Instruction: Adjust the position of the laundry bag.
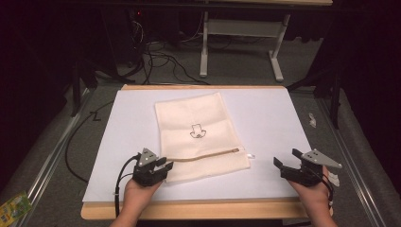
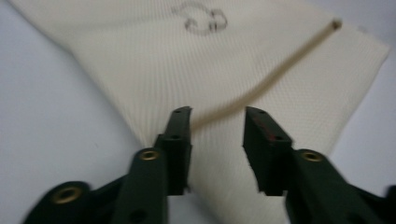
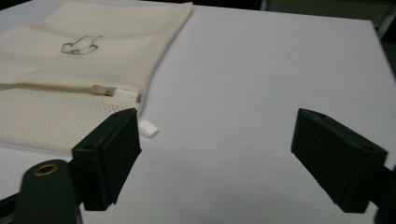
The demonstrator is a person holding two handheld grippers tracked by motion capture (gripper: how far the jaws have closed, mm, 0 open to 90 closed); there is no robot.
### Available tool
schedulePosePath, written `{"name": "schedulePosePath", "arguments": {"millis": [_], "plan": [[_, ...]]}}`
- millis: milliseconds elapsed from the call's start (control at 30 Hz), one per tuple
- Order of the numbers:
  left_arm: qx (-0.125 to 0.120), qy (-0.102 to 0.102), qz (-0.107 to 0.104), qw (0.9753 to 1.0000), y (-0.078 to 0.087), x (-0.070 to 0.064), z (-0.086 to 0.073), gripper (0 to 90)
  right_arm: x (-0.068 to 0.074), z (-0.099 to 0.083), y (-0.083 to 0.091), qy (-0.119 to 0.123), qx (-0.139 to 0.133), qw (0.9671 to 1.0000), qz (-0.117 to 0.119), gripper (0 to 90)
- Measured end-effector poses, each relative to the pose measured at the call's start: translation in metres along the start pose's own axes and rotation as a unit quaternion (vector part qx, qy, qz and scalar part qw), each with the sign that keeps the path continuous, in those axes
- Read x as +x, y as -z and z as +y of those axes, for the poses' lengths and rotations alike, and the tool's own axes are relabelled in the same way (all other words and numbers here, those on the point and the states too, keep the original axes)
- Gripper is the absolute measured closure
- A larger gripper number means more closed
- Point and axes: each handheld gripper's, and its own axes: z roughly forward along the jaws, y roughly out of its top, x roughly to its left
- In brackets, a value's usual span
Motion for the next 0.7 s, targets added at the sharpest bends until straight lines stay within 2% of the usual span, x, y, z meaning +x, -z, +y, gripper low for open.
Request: {"name": "schedulePosePath", "arguments": {"millis": [67,133,233,267,367,433,567,633,700], "plan": [[-0.008,-0.008,0.003,0.9999,-0.001,0.001,-0.002,44.6,0.009,0.002,-0.007,0.003,0.009,0.9999,0.01,28.6],[-0.003,-0.009,0.002,1.0,-0.003,0.003,-0.003,38.8,0.018,0.006,-0.015,0.002,0.022,0.9995,0.023,40.9],[0.001,0.029,-0.009,0.9995,-0.005,0.005,-0.001,37.2,0.028,0.016,-0.033,0.01,0.045,0.9986,0.027,51.8],[-0.002,0.028,-0.012,0.9995,-0.005,0.005,-0.001,37.3,0.031,0.021,-0.041,0.011,0.052,0.9983,0.025,53.4],[-0.009,-0.005,-0.006,0.9999,-0.006,-0.001,-0.001,39.8,0.035,0.036,-0.072,0.004,0.068,0.9974,0.023,57.2],[-0.01,-0.014,-0.004,0.9998,-0.006,-0.004,-0.002,40.8,0.04,0.044,-0.094,0.008,0.084,0.9962,0.02,58.1],[-0.017,-0.019,-0.005,0.9997,-0.005,-0.007,-0.003,43.0,0.05,0.053,-0.133,-0.007,0.11,0.9934,0.033,56.7],[-0.018,-0.023,-0.006,0.9996,-0.005,-0.006,-0.004,43.0,0.054,0.054,-0.146,-0.005,0.128,0.9914,0.03,56.2],[-0.016,-0.027,-0.002,0.9995,-0.005,-0.005,-0.004,42.0,0.06,0.052,-0.159,-0.002,0.152,0.988,0.028,61.1]]}}
